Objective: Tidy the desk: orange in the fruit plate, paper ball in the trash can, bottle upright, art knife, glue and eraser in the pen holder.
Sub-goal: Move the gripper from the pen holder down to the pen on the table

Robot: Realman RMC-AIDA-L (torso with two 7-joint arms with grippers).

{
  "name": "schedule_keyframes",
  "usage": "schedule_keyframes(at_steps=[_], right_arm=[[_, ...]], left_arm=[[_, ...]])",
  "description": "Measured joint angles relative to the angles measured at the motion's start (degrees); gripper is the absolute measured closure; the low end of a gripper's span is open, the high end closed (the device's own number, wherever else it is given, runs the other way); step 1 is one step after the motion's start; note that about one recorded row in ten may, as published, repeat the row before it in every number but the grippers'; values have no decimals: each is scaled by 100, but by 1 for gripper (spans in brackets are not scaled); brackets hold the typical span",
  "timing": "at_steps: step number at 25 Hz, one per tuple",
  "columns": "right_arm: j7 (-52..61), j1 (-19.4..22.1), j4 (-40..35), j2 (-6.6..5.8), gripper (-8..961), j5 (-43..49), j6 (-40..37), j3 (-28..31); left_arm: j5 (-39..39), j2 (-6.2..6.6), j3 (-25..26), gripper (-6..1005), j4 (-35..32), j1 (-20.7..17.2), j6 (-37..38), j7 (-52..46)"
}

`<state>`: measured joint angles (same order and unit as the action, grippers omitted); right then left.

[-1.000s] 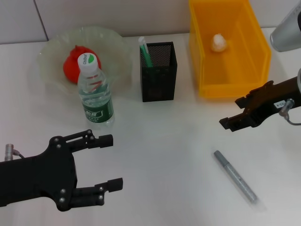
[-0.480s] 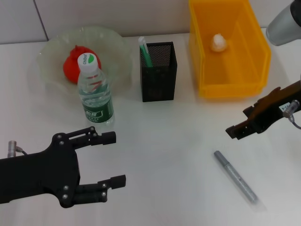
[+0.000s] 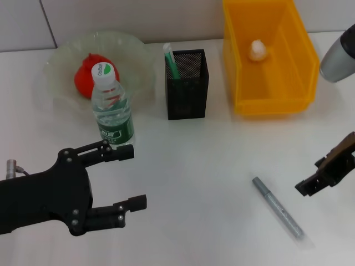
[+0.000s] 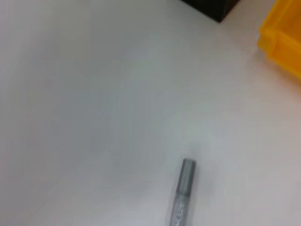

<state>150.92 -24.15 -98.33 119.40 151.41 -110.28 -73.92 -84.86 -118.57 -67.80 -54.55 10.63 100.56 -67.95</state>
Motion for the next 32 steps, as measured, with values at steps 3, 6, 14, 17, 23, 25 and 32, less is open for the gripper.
schedule_keyframes(at_steps=[3, 6, 14, 17, 23, 25, 32], right_arm=[[78, 44, 88, 11, 258, -5, 33, -60], [170, 144, 226, 17, 258, -13, 145, -184], [408, 425, 394, 22, 258, -24, 419, -587], [444, 434, 470, 23, 258, -25, 478, -674], [465, 422, 646, 23, 257, -25, 648, -754], [465, 407, 697, 21, 257, -24, 690, -814], [501, 379, 717, 13, 257, -2, 776, -995]], left_arm=[[7, 3, 19, 207, 8, 0, -1, 52], [8, 6, 39, 207, 11, 1, -2, 131], [-26, 20, 39, 207, 80, 36, -18, 286], [-24, 16, 39, 207, 86, 46, -18, 334], [-28, 20, 38, 207, 86, 70, -5, 332], [-28, 17, 38, 207, 86, 70, 1, 331], [-24, 13, 9, 207, 86, 70, 11, 328]])
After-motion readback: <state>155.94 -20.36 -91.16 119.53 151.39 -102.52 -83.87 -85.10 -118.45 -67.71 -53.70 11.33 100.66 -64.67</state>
